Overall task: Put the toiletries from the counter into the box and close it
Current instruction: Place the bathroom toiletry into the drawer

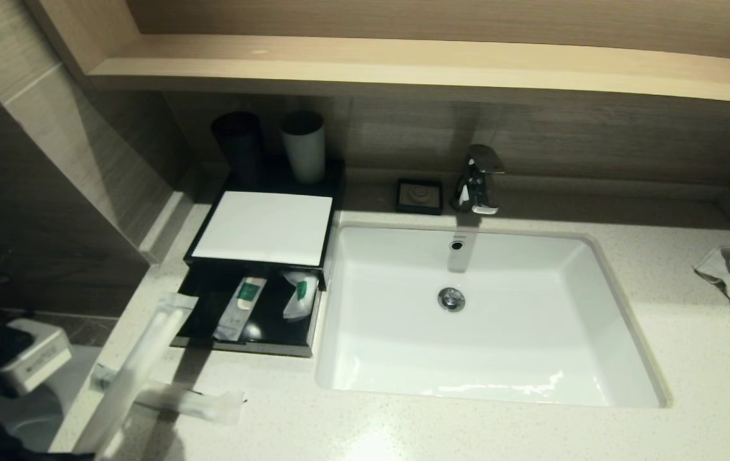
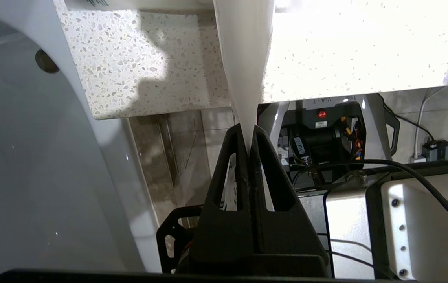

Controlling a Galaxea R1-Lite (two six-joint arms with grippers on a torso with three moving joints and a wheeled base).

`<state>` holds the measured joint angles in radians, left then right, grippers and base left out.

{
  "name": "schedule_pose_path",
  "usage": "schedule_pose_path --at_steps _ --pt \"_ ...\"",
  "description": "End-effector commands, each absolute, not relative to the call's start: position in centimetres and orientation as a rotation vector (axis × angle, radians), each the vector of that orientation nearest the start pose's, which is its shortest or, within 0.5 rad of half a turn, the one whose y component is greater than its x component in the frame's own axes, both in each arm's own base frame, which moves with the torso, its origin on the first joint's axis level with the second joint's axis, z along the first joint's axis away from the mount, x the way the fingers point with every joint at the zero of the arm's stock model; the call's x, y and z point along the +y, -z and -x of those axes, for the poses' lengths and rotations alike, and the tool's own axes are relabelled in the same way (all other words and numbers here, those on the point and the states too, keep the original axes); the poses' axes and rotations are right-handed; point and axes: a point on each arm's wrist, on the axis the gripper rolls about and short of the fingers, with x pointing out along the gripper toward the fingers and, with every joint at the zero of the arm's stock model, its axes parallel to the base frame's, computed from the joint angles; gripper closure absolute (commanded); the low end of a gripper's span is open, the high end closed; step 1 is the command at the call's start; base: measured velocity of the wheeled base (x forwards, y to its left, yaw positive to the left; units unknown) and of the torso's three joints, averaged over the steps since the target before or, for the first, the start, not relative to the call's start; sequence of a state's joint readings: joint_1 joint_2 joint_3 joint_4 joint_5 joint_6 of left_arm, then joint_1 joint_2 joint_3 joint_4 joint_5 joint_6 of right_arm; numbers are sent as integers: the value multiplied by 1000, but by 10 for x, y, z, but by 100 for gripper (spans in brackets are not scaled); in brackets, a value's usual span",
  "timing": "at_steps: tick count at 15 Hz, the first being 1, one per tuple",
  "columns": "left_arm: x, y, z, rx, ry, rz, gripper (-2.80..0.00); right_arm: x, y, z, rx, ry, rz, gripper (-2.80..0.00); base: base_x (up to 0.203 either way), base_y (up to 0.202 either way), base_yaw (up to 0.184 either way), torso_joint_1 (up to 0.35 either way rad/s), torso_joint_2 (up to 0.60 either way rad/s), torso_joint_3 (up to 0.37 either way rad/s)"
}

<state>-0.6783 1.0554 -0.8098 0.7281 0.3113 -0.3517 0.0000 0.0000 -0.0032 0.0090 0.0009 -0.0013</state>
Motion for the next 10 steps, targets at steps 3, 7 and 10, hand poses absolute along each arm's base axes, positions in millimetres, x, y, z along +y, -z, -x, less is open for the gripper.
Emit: schedule_pose_path --at_steps 3,7,10 --pt "-53 -223 -77 958 183 -165 0 0 -75 23 6 -2 2 0 0 0 0 0 0 0" --pt "-48 -224 -77 959 166 -194 0 0 -75 23 6 -2 2 0 0 0 0 0 0 0" --pt "-36 -225 -84 947 99 -224 0 0 -75 23 6 -1 2 0 0 0 0 0 0 0"
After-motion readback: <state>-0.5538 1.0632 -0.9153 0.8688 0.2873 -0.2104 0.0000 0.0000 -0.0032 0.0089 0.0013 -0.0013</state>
